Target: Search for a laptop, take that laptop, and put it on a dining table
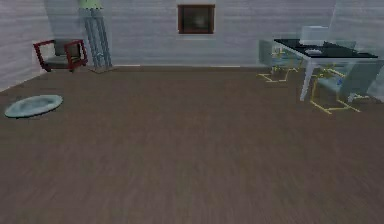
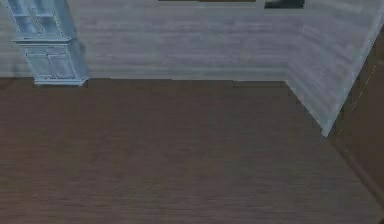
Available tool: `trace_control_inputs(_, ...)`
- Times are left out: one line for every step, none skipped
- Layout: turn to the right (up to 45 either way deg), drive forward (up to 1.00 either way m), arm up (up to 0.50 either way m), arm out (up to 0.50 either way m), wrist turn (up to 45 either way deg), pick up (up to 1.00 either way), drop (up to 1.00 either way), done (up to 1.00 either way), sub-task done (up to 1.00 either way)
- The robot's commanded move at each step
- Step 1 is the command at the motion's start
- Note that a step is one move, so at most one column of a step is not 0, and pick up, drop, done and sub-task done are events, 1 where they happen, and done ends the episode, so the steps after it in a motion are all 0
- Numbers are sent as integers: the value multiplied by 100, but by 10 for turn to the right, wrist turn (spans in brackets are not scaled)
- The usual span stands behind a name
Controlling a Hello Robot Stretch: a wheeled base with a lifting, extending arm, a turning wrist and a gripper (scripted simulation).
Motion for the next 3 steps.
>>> trace_control_inputs(-450,0,0,0,0,0,0,0,0)
trace_control_inputs(-450,0,0,0,0,0,0,0,0)
trace_control_inputs(-60,0,0,0,0,0,0,0,0)
